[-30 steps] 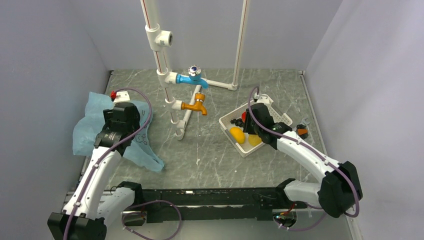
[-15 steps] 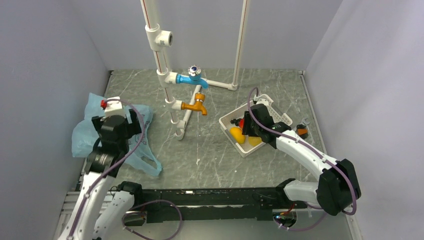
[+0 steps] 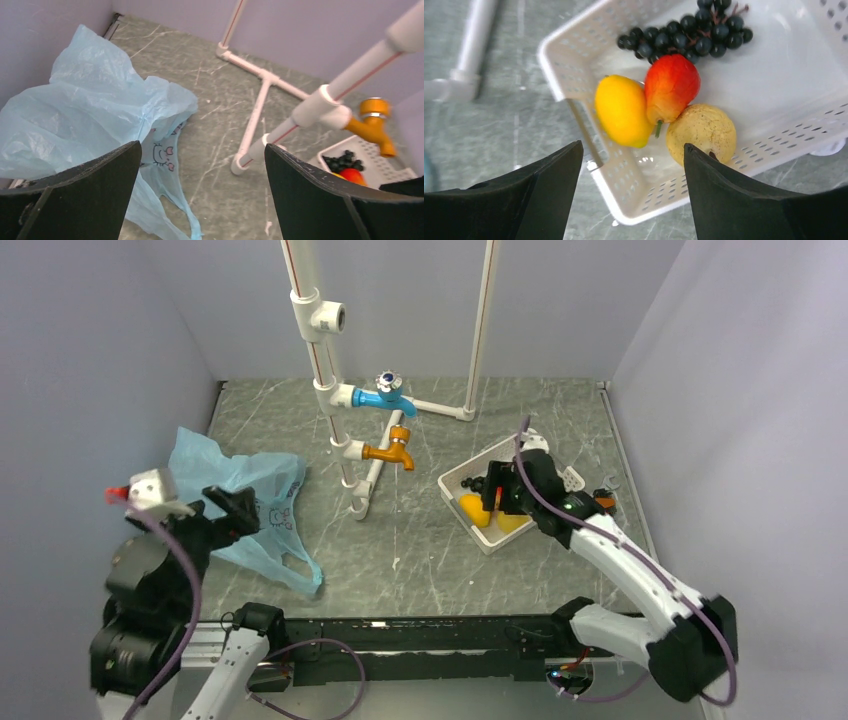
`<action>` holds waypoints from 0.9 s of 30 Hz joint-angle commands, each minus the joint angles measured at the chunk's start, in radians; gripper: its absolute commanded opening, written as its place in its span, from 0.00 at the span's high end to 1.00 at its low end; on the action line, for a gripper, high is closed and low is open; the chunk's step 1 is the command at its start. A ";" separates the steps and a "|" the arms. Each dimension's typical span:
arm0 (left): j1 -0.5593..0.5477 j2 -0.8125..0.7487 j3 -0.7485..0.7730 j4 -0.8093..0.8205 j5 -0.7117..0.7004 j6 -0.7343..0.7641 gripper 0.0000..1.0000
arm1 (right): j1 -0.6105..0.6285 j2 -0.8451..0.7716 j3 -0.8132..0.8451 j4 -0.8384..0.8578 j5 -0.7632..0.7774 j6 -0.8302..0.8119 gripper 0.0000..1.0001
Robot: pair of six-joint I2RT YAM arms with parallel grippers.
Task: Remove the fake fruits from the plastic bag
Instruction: Reset both arms
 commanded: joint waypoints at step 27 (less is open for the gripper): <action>-0.002 -0.064 0.492 -0.113 0.134 -0.113 0.01 | -0.003 -0.553 0.676 -0.411 0.314 -0.147 0.00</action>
